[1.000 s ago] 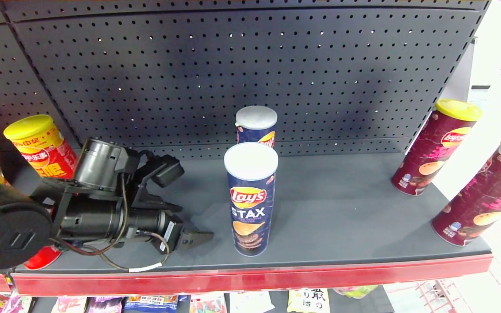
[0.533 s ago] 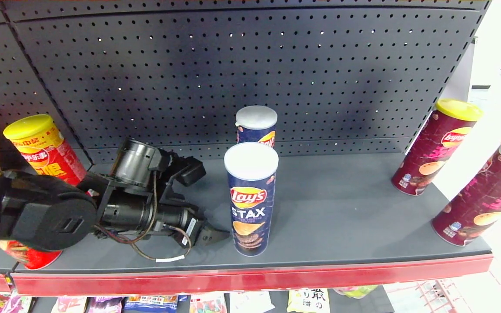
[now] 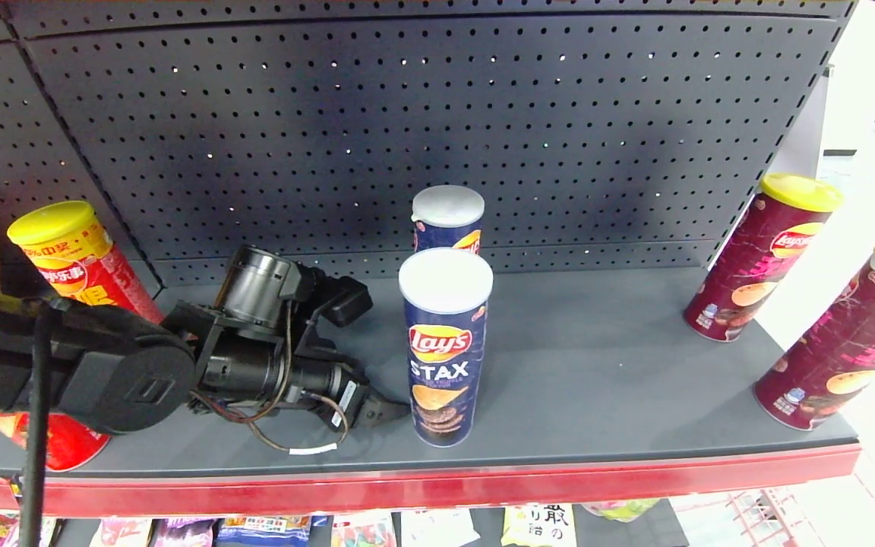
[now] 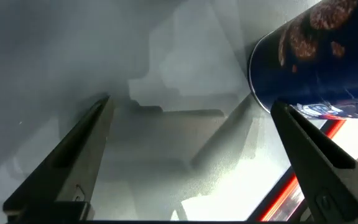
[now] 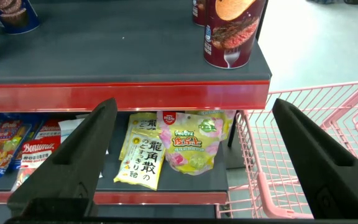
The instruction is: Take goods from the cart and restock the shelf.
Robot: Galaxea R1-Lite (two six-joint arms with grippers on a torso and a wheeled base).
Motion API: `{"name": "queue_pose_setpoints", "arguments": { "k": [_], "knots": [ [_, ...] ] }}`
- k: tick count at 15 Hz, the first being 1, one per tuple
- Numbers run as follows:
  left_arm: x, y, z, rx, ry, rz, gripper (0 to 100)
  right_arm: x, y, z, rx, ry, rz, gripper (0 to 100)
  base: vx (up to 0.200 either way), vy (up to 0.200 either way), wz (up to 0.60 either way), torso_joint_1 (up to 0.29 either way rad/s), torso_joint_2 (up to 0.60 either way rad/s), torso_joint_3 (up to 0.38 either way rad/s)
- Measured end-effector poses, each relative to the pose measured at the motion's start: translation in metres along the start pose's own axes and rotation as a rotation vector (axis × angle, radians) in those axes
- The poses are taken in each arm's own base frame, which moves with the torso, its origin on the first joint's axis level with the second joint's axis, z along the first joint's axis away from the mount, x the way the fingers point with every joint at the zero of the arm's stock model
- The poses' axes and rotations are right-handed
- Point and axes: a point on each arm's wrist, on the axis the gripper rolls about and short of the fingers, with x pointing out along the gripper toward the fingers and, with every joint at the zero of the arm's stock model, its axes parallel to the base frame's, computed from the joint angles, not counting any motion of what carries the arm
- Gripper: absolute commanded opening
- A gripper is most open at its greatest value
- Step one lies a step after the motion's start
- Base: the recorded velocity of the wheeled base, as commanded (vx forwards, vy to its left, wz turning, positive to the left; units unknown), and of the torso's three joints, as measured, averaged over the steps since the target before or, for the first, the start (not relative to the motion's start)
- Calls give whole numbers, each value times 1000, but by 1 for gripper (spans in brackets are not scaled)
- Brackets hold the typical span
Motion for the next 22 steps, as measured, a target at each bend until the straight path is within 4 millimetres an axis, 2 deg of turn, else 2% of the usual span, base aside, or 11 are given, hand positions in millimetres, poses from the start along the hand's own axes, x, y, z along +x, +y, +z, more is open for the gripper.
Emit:
{"name": "queue_pose_setpoints", "arguments": {
  "k": [18,20,22],
  "knots": [
    [12,0,1,0,19,-6,100,0,0,0,-1,0,0,100,0,0,0,0,0,0],
    [7,5,0,-14,14,16,100,0,0,0,-1,0,0,100,0,0,0,0,0,0],
    [-12,14,-3,-48,-6,61,100,0,0,0,-2,0,-1,100,0,0,0,0,0,0]
  ]
}}
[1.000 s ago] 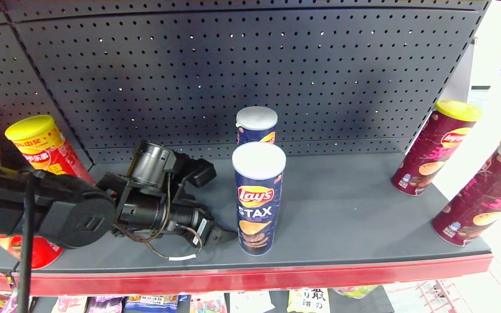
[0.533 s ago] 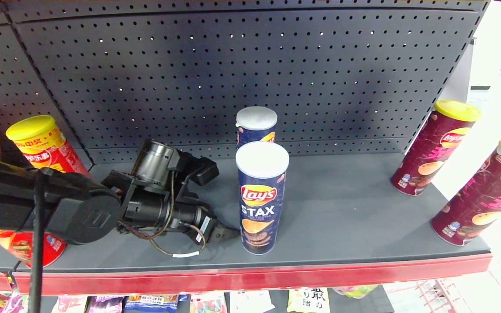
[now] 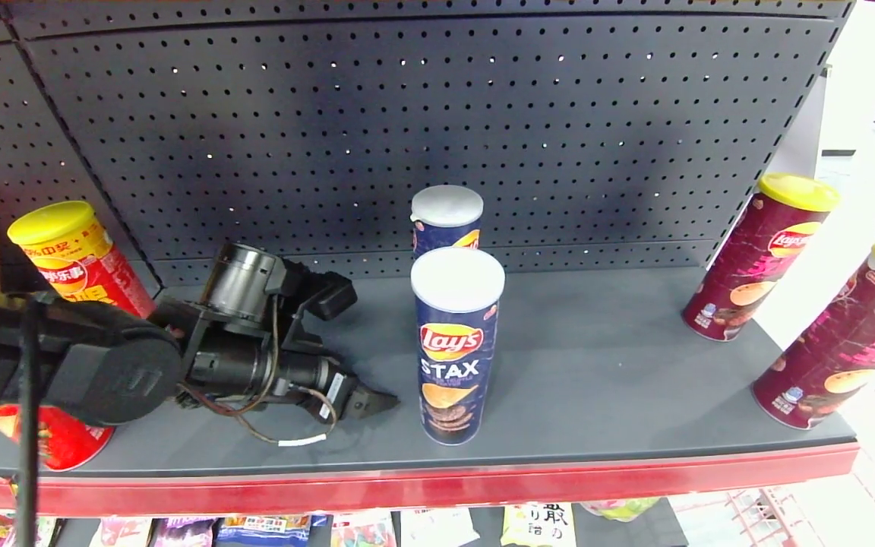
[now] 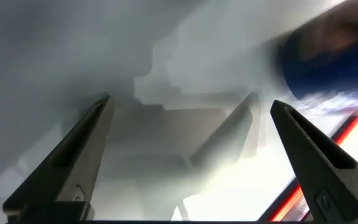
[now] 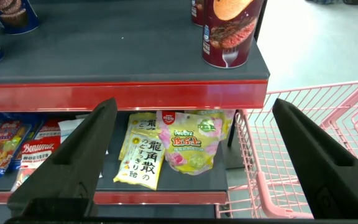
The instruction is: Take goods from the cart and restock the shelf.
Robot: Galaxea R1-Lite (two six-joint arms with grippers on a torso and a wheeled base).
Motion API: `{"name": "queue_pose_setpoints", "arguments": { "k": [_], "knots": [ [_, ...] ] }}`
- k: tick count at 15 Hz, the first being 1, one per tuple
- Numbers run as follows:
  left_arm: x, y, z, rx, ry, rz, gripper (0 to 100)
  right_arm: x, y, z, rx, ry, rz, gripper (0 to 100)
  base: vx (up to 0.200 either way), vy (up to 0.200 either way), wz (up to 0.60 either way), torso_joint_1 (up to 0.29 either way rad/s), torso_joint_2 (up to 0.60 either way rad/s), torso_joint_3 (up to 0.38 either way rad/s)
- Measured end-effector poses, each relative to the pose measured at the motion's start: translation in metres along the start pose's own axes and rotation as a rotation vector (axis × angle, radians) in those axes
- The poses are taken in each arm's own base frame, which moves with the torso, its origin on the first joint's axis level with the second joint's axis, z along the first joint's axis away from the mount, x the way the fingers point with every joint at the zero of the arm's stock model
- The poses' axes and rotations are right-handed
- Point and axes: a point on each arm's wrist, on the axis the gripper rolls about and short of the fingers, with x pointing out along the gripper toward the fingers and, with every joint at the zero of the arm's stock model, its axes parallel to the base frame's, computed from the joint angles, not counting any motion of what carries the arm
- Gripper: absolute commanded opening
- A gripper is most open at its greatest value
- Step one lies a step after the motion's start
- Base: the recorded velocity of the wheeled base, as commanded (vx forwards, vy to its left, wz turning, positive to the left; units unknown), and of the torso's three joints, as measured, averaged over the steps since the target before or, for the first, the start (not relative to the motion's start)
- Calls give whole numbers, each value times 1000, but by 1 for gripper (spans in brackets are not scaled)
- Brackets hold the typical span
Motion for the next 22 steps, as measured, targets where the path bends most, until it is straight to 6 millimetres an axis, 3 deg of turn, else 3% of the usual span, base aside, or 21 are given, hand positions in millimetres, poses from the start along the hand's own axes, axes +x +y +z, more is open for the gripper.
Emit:
{"name": "queue_pose_setpoints", "arguments": {
  "k": [2,5,9,11,14,17,20,22],
  "knots": [
    [-35,-1,-5,-10,-61,34,100,0,0,0,0,0,0,100,0,0,0,0,0,0],
    [-108,-14,-30,-6,-196,91,100,0,0,0,0,0,0,100,0,0,0,0,0,0],
    [-200,-51,-91,33,-404,158,100,0,0,0,0,0,0,100,0,0,0,0,0,0],
    [-226,-68,-129,54,-487,180,100,0,0,0,0,0,1,100,0,0,0,0,0,0],
    [-243,-87,-191,52,-542,259,100,0,0,0,-2,0,0,100,0,0,0,0,0,0],
    [-233,-85,-242,-102,-549,582,100,0,0,0,-6,1,-7,100,0,0,0,0,0,0],
    [-216,-81,-259,-191,-632,606,100,0,0,0,-3,1,-6,100,0,0,0,0,0,0],
    [-211,-81,-257,-52,-708,539,100,0,0,0,-2,0,-7,100,0,0,0,0,0,0]
  ]
}}
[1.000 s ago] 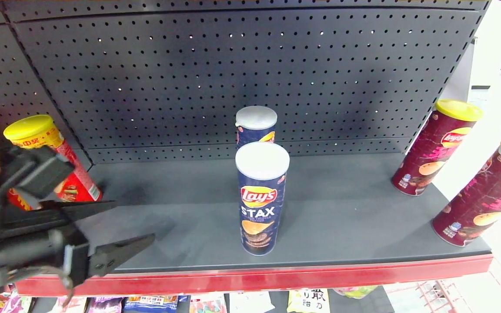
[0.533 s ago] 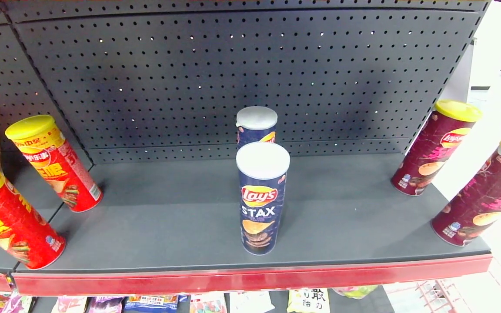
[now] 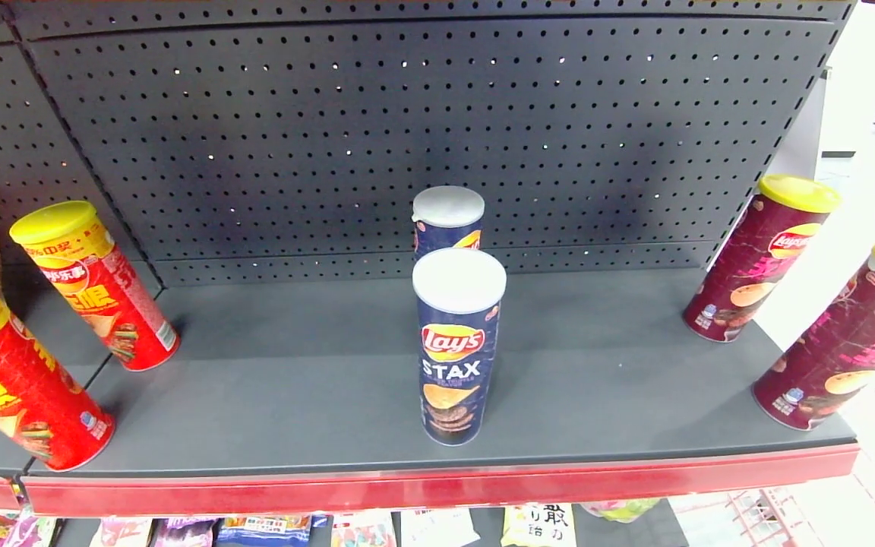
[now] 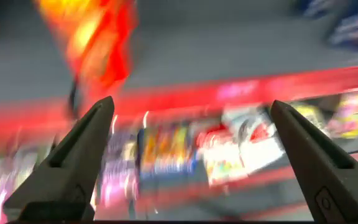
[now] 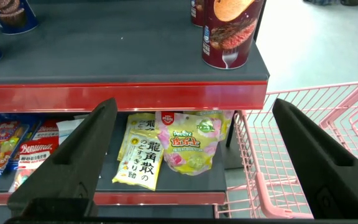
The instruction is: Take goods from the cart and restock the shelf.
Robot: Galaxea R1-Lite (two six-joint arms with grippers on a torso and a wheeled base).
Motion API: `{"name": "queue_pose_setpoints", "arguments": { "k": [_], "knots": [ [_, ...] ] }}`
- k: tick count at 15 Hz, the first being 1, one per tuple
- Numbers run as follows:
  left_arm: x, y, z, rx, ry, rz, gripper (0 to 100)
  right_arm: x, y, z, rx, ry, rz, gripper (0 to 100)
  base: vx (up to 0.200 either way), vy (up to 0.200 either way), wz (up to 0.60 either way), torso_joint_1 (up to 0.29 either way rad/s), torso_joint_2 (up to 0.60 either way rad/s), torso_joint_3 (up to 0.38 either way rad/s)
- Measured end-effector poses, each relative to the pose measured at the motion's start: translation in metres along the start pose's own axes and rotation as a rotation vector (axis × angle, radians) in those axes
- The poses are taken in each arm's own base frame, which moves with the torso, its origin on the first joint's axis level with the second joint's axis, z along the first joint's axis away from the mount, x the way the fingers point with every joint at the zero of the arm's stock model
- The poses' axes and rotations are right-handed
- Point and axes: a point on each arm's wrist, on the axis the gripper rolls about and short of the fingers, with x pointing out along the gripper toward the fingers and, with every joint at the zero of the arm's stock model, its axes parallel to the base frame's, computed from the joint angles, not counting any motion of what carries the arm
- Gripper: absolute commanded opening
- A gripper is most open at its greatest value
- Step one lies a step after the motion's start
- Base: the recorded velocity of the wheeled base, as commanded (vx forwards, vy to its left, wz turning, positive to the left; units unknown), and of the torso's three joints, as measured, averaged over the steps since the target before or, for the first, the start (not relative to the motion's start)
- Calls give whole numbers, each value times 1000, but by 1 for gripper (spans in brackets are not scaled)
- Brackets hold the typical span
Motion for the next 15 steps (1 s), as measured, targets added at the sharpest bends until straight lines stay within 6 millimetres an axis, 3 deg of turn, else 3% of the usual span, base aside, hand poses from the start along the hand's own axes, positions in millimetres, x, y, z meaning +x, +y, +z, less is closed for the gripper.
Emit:
{"name": "queue_pose_setpoints", "arguments": {
  "k": [2,5,12,14,15],
  "knots": [
    [2,0,-7,0,2,25,100,0,0,0,-4,0,2,100,0,0,0,0,0,0],
    [2,5,-10,-45,24,281,100,0,0,0,-1,0,3,100,0,0,0,0,0,0],
    [10,-2,-6,-34,174,662,100,0,0,0,0,0,5,100,0,0,0,0,0,0],
    [14,-7,-5,-36,169,616,100,0,0,0,-1,0,4,100,0,0,0,0,0,0],
    [17,-10,-4,-37,116,459,100,0,0,0,-2,0,4,100,0,0,0,0,0,0]
  ]
}}
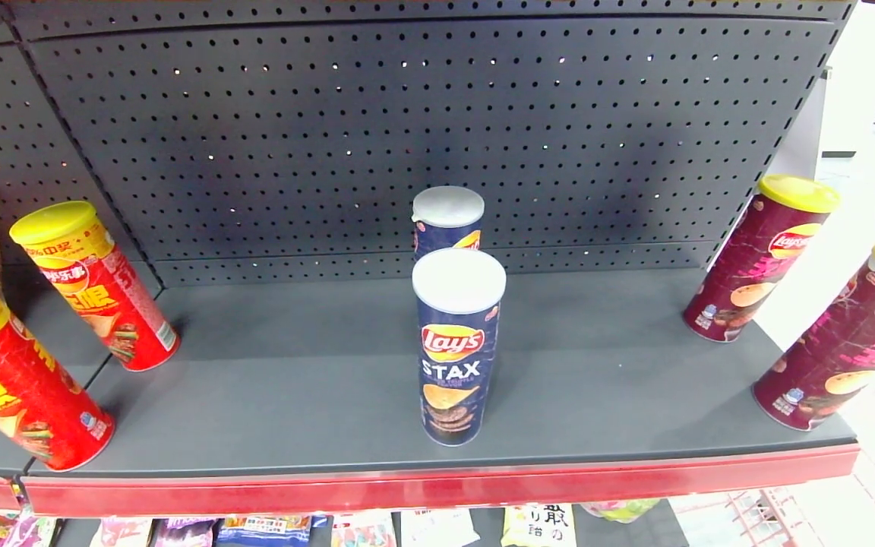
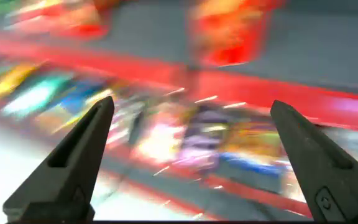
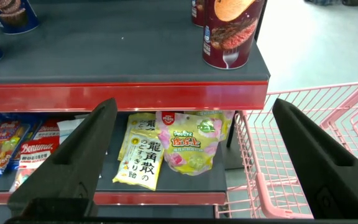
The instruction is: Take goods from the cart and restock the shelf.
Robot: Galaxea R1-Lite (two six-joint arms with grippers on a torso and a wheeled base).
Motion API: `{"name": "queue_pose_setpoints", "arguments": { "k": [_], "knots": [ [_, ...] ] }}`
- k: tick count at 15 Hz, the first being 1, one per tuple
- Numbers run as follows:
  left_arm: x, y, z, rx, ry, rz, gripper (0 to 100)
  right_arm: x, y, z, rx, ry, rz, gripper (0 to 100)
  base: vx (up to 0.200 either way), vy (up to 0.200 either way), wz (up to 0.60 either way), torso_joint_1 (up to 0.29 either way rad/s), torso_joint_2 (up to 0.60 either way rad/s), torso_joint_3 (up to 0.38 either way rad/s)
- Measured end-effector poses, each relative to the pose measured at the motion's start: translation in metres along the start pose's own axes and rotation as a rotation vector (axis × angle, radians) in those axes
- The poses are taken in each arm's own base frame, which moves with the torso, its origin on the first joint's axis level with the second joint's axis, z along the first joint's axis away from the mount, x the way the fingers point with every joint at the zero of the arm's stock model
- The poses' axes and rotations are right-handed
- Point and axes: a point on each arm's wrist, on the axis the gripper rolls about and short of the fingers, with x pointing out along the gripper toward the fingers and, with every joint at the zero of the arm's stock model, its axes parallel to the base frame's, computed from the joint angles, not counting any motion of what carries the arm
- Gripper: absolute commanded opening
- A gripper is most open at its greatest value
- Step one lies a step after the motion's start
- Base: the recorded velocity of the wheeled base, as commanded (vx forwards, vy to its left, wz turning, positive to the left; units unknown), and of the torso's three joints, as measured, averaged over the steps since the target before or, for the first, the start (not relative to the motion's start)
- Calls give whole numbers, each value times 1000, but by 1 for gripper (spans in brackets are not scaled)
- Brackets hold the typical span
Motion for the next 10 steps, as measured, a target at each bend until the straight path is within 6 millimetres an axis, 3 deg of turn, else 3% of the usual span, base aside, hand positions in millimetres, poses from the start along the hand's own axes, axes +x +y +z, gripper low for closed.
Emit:
{"name": "queue_pose_setpoints", "arguments": {
  "k": [2,3,7,10],
  "knots": [
    [1,-6,-2,7,-75,-272,100,0,0,0,-2,0,0,100,0,0,0,0,0,0],
    [1,-7,-5,10,-89,-316,100,0,0,0,-2,0,0,100,0,0,0,0,0,0],
    [2,-2,-13,-44,-45,-79,100,0,0,0,-2,1,1,100,0,0,0,0,0,0],
    [2,-2,-13,-34,-54,-241,100,0,0,0,-1,0,0,100,0,0,0,0,0,0]
  ]
}}
